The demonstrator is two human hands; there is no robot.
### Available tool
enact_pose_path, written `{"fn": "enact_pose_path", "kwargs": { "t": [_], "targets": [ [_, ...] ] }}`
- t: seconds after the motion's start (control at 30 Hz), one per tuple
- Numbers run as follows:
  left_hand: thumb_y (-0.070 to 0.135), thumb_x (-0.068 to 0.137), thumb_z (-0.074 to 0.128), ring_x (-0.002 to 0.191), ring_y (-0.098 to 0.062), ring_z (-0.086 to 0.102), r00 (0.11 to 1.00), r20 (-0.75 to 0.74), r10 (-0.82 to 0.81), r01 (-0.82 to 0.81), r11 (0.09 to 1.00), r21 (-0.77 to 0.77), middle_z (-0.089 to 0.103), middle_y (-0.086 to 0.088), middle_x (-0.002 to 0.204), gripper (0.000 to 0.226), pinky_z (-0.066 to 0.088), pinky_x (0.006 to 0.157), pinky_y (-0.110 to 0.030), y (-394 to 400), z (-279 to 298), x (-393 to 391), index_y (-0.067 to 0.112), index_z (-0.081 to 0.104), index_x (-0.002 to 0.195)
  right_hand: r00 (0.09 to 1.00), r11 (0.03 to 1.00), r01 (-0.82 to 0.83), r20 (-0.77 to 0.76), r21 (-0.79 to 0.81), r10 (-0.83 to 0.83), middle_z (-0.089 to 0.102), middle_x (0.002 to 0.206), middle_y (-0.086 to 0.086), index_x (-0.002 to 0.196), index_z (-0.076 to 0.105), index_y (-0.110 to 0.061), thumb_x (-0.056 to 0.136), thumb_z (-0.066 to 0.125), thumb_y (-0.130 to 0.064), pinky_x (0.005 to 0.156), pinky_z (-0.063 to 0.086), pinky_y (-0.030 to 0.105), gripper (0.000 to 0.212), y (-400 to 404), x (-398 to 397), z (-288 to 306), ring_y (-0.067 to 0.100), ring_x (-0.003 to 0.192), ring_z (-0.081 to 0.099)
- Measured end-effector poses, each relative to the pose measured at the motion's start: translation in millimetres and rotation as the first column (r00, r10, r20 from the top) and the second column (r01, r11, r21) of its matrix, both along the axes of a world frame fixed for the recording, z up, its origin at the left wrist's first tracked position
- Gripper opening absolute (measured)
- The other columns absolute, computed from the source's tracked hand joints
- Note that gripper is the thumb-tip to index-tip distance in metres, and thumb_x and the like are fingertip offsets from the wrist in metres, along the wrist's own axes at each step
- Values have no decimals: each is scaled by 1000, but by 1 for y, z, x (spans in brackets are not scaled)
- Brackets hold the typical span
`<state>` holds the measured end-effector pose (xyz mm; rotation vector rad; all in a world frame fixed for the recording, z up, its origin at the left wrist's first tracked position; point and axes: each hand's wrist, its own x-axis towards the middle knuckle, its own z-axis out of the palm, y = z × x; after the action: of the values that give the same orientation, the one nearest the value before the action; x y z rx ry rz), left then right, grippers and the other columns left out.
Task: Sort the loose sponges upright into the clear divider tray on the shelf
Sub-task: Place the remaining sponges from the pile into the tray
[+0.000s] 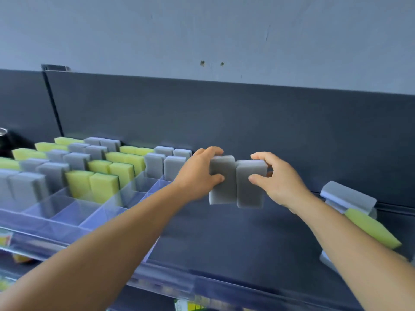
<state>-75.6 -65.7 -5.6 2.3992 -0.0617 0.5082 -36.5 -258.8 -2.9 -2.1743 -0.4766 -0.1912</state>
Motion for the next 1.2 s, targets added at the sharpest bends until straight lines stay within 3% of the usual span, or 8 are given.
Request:
{"fn": "enact_pose_path", "kwargs": {
  "t": [0.13, 0.23, 0.47, 0.7, 0.93, 1.03, 1.2],
  "targets": [
    [22, 82, 69, 83, -14, 47, 999, 27, 25, -28, 993, 113, 52, 3, 112, 48, 38, 79, -22, 42, 17, -13, 28, 54, 127, 999, 1000, 4, 39, -10, -3, 58, 111, -10, 117, 54, -33, 84, 64, -19, 65, 53, 31, 37, 37, -17, 12, 15, 93, 59],
    [21, 81, 69, 85, -14, 47, 999, 46, 23, -31, 986, 161, 53, 3, 109, 44, 37, 79, -23, 76, 27, -23, 26, 56, 123, 997, 1000, 2, 74, -23, -1, 55, 111, -9, 115, 55, -32, 85, 64, -19, 53, 48, 24, 34, 69, -28, 19, 13, 89, 58],
    [14, 79, 68, 93, -16, 50, 999, 39, 28, -36, 978, 207, 57, 0, 110, 42, 33, 78, -22, 159, 42, -35, 23, 58, 119, 987, 998, 51, 155, -26, -47, 53, 108, -8, 109, 56, -27, 83, 66, -19, 64, 45, 24, 29, 142, -44, 22, 17, 87, 58],
    [15, 79, 69, 102, -23, 56, 999, -30, 32, -25, 980, 195, 58, -1, 114, 40, 43, 83, -30, 208, 26, -29, 24, 58, 116, 986, 994, 96, 145, -47, -88, 55, 107, -6, 108, 56, -25, 83, 63, -17, 68, 45, 26, 27, 190, -43, 14, 18, 87, 58],
    [16, 81, 68, 96, -18, 51, 997, -80, -11, 29, 973, 228, 56, -1, 118, 43, 30, 73, -20, 215, 8, -14, 23, 56, 122, 988, 981, 115, 121, -154, -97, 53, 109, -7, 114, 55, -24, 84, 63, -19, 61, 40, 20, 31, 206, -24, 0, 16, 81, 52],
    [14, 81, 68, 107, -23, 54, 995, -93, -24, 46, 967, 249, 56, -4, 122, 46, 36, 80, -22, 214, 2, -6, 21, 55, 125, 985, 964, 138, 134, -228, -110, 50, 107, -9, 114, 55, -25, 86, 62, -21, 69, 37, 24, 30, 207, -16, -3, 16, 81, 49],
    [15, 82, 66, 102, -26, 56, 992, -128, -13, 60, 926, 374, 54, -3, 119, 44, 47, 82, -31, 208, -4, 4, 22, 54, 124, 981, 923, 141, 179, -359, -80, 49, 105, -5, 116, 54, -23, 87, 60, -23, 72, 37, 27, 29, 214, -9, -5, 19, 87, 51]
  ]
}}
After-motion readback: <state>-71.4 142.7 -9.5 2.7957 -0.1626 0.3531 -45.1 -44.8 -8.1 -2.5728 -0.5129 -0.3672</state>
